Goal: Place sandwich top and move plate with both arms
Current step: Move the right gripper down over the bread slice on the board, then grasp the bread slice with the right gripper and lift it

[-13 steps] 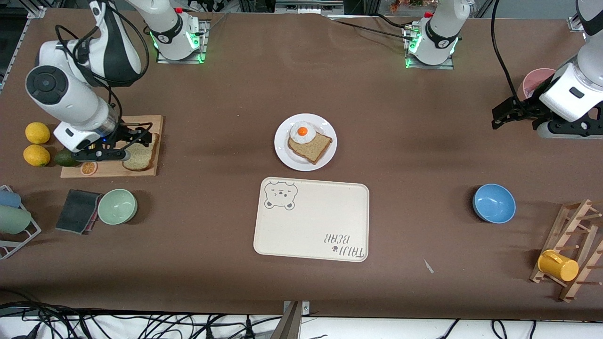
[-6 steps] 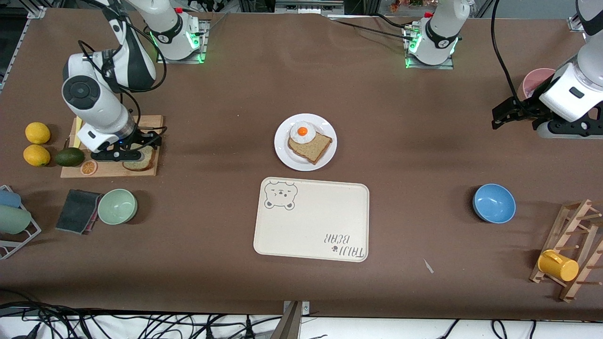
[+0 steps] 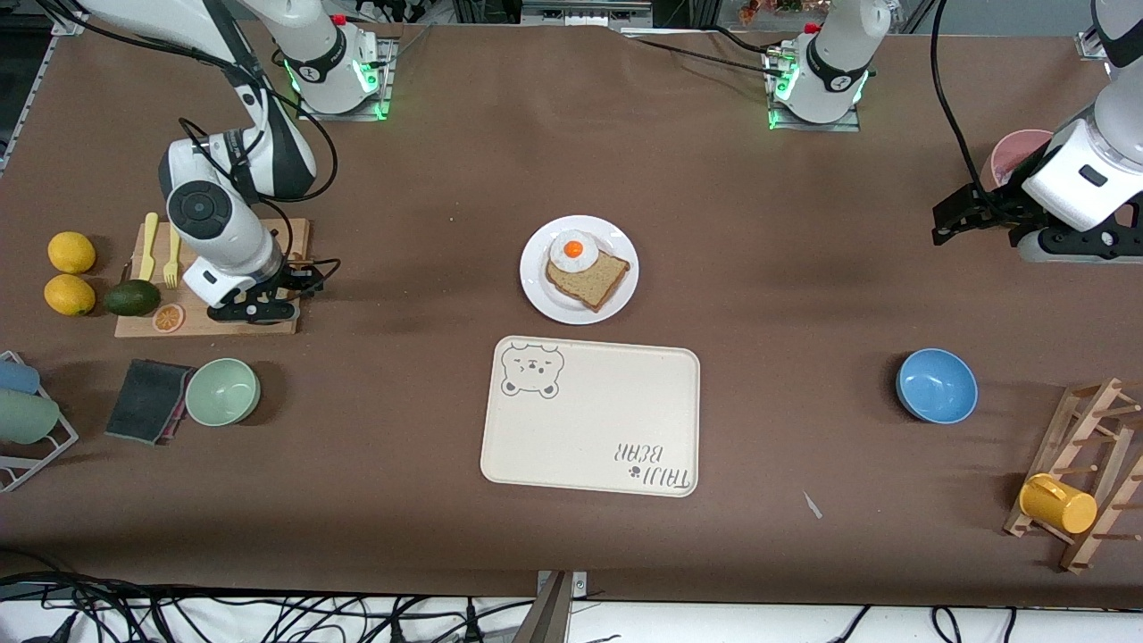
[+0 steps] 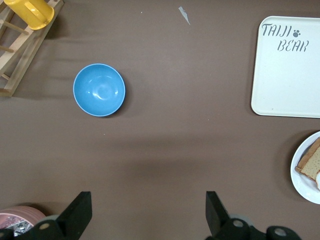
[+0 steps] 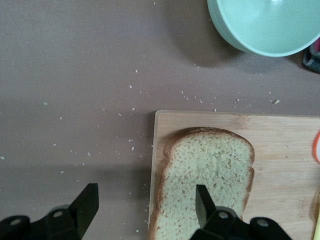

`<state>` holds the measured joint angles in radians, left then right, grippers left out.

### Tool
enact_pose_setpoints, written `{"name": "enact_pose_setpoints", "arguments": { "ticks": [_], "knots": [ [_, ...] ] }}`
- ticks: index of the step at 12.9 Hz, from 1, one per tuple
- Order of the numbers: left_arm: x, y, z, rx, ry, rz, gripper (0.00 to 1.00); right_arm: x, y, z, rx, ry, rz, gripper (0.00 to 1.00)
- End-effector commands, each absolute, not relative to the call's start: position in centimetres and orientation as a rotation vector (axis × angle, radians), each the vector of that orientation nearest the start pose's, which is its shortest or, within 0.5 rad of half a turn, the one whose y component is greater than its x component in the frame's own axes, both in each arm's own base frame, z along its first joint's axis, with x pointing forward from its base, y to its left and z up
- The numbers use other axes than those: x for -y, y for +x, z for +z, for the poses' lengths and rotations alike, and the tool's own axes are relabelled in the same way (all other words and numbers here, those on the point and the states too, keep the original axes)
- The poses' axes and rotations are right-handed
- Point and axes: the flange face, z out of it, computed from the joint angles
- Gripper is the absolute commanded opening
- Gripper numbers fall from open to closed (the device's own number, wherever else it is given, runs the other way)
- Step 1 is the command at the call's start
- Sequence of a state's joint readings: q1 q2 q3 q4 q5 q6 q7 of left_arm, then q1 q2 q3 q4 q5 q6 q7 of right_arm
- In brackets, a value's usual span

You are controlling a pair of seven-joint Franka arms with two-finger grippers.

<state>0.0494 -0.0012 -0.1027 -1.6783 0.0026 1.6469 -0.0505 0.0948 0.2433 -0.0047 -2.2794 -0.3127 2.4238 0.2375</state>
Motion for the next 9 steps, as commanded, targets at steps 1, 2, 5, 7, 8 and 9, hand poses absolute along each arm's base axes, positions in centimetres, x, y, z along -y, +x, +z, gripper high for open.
{"name": "enact_pose_setpoints", "arguments": {
  "ticks": [1, 2, 5, 7, 8, 9],
  "knots": [
    [2.8, 55.7, 58.3, -0.042, -3.149, 0.042, 1.00, -4.4, 51.8, 23.3, 0.178, -3.356, 0.089, 0.71],
    [2.7, 55.7, 58.3, -0.040, -3.148, 0.041, 1.00, -4.3, 51.7, 23.1, 0.179, -3.356, 0.089, 0.65],
    [2.7, 55.7, 58.3, -0.040, -3.148, 0.041, 1.00, -3.1, 51.2, 21.9, 0.185, -3.362, 0.084, 0.54],
    [2.7, 55.7, 58.3, -0.040, -3.148, 0.041, 1.00, -3.1, 50.9, 21.1, 0.190, -3.357, 0.083, 0.54],
    [2.8, 55.7, 58.3, -0.042, -3.148, 0.041, 1.00, -3.0, 50.8, 20.9, 0.188, -3.356, 0.089, 0.54],
    [2.7, 55.7, 58.3, -0.040, -3.148, 0.041, 1.00, -3.1, 50.8, 20.7, 0.192, -3.356, 0.093, 0.54]
  ]
}}
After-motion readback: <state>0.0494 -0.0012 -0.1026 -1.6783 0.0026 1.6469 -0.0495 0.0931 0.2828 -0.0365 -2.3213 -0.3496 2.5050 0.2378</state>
